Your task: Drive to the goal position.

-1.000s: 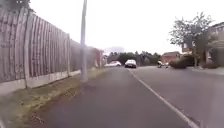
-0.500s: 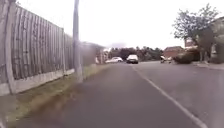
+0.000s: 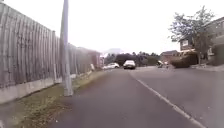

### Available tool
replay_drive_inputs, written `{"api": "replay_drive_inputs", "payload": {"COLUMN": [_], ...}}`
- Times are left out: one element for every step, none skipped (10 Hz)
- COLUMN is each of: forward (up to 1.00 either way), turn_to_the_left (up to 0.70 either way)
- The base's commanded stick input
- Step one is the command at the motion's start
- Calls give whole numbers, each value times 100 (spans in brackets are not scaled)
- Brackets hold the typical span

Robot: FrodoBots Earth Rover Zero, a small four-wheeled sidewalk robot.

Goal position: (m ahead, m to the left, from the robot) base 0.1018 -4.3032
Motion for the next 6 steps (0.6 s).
{"api": "replay_drive_inputs", "payload": {"forward": [100, 100, 100, 100, 100, 100], "turn_to_the_left": [0, 0, 0, 0, 0, 0]}}
